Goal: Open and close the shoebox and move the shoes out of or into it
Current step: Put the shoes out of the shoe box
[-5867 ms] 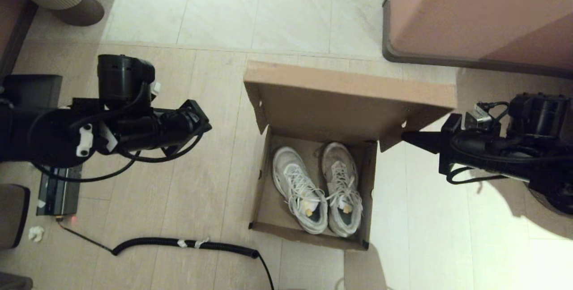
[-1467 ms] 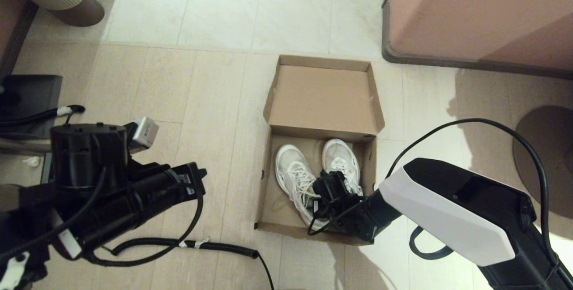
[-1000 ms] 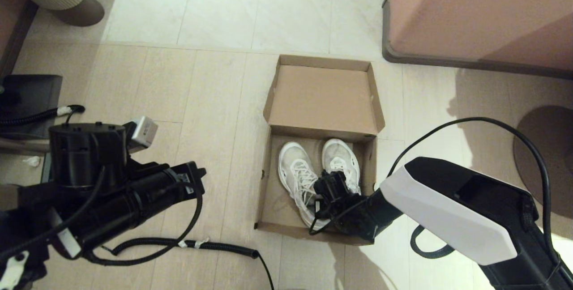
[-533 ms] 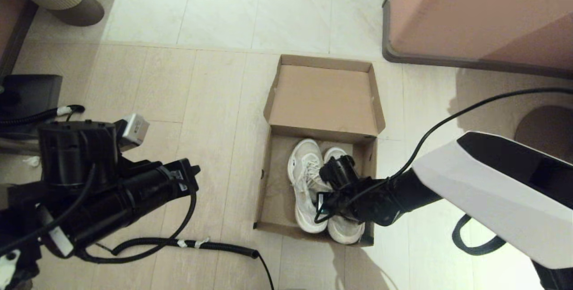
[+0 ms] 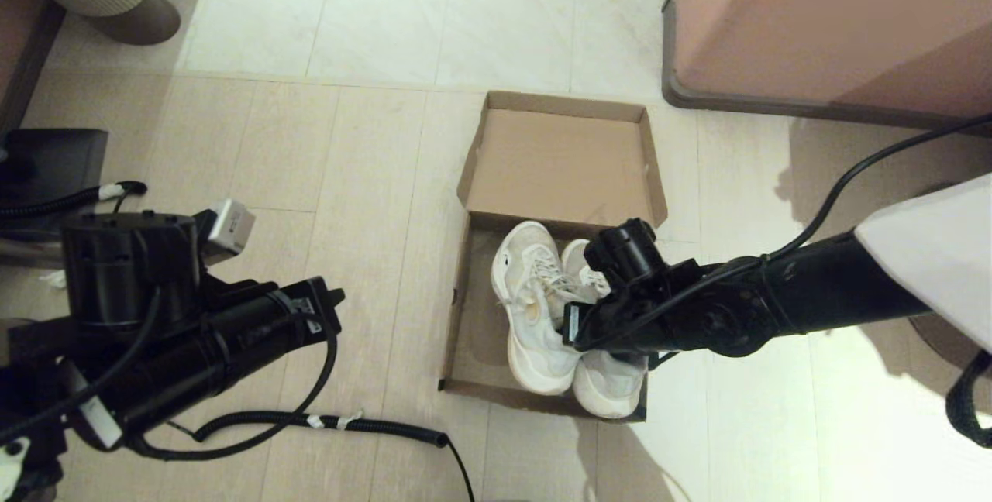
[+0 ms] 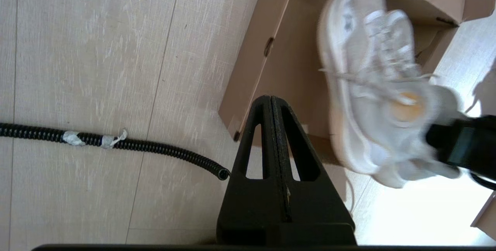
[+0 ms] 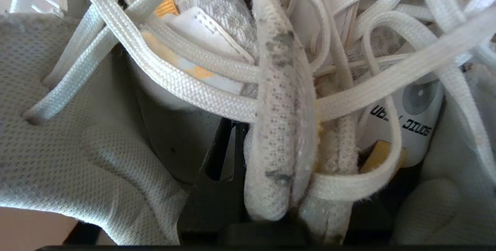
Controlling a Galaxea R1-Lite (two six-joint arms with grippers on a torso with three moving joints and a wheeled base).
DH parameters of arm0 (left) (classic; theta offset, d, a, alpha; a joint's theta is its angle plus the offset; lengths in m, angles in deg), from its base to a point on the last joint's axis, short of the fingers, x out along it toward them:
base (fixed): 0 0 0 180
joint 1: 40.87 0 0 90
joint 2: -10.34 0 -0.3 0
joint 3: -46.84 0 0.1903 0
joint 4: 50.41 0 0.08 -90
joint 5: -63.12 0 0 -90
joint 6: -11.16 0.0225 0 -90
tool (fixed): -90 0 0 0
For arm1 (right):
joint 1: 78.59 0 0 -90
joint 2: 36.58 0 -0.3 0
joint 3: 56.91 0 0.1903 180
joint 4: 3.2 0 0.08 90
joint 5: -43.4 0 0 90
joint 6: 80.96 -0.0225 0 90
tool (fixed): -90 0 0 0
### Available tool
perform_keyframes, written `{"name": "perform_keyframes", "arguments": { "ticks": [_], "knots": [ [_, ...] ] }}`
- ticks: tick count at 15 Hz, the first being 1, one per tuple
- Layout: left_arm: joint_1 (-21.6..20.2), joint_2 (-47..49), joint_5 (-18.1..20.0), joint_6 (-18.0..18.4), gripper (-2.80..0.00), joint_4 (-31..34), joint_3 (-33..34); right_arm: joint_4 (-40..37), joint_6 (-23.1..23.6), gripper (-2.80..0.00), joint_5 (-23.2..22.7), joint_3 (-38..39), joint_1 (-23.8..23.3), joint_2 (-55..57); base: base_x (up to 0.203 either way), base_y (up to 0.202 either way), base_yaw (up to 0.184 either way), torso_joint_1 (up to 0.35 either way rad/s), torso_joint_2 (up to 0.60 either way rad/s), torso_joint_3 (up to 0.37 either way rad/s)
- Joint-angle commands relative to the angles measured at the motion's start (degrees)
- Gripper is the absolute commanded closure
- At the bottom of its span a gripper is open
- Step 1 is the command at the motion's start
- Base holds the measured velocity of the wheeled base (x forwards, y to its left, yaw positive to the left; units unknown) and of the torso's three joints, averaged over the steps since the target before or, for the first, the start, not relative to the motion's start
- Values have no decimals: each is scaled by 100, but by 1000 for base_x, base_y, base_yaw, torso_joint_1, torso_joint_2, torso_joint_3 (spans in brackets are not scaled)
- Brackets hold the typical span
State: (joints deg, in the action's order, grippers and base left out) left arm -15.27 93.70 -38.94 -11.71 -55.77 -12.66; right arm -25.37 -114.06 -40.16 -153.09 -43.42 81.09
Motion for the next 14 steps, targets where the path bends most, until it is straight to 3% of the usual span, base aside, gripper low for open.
{"name": "perform_keyframes", "arguments": {
  "ticks": [1, 6, 8, 11, 14],
  "knots": [
    [-2, 12, -16, -7, 0, -19, -10, -219, -13, 0, -50, 52, -1, -513, 0, 0, 0, 0, 0, 0],
    [-28, -261, -15, -18, 0, -20, 127, -1367, -13, 0, -330, 273, 58, -1746, 0, 0, 0, 0, 0, 0],
    [-391, -331, 47, -23, 0, -52, 254, -1874, -16, 0, -494, 410, 169, -2407, 0, 0, 0, 0, 0, 0],
    [-1037, -372, 528, -33, 0, -147, 353, -2650, -71, 0, -843, 441, 387, -3343, 0, 0, 0, 0, 0, 0],
    [-1321, -270, 668, -33, 0, -199, 344, -3243, -79, 0, -677, 430, 175, -4170, 0, 0, 0, 0, 0, 0]
  ]
}}
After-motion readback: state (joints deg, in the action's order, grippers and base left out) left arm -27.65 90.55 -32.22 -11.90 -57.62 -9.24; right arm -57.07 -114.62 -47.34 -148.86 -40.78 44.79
